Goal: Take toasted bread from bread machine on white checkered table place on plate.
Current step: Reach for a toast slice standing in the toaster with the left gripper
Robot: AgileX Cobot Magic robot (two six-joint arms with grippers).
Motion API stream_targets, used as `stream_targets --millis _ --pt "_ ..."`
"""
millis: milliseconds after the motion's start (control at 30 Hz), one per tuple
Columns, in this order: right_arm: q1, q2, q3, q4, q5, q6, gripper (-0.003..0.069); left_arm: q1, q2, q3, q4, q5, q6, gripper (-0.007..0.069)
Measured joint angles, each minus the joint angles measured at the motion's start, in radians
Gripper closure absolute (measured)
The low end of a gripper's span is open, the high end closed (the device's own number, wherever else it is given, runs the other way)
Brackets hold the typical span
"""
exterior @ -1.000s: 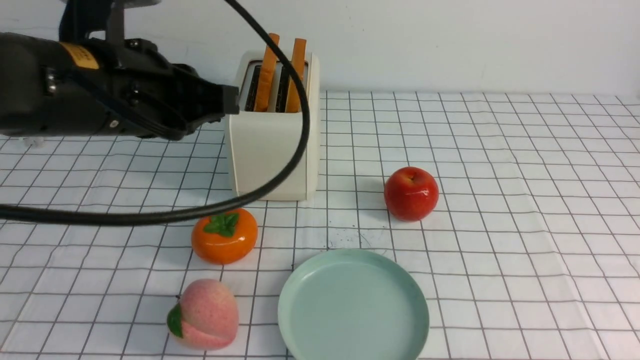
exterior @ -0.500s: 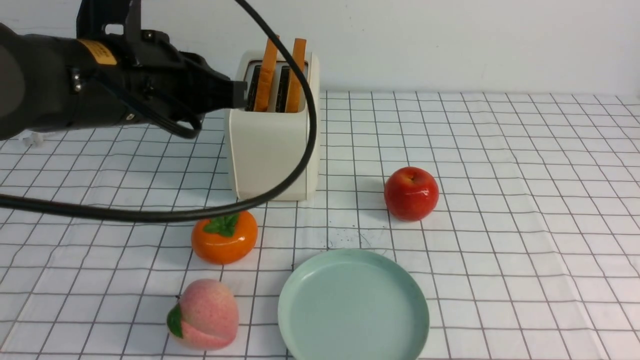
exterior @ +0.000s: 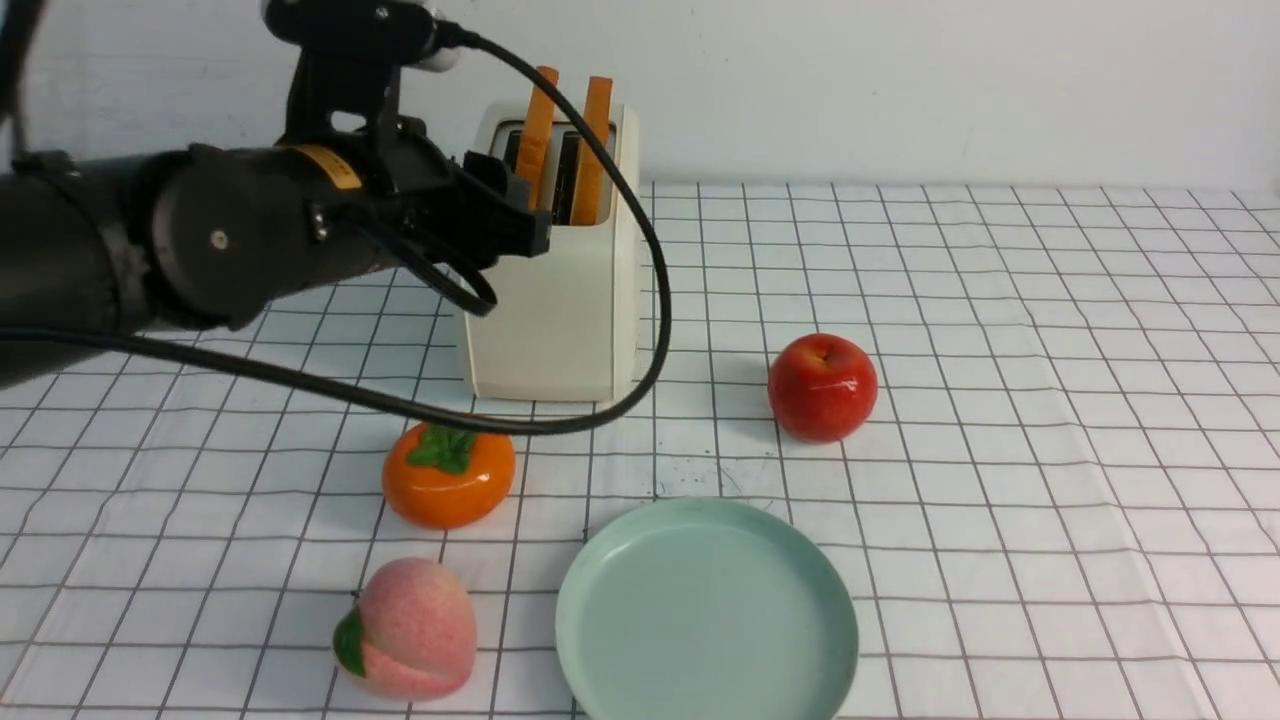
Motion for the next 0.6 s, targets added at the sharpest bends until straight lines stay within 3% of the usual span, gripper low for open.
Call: stream_targets --millis 200,233,400,600 --pt "0.000 0.058 -0.089 0.155 0.130 -0.206 0.0573 0.000 0.068 -0.002 0.089 -0.139 -0.021 0.0218" --pt "0.000 0.072 -0.098 0.225 0.143 -0.272 0.0575 0.000 0.084 -0.010 0.116 -0.148 -0.044 0.0218" --pt "0.000 0.150 -0.115 0.486 0.204 -0.508 0.0576 0.000 0.147 -0.105 0.161 -0.121 -0.120 0.0218" --pt "0.000 0.201 -0.118 0.654 0.211 -0.661 0.0576 0.000 0.216 -0.228 0.165 -0.052 -0.130 0.0218"
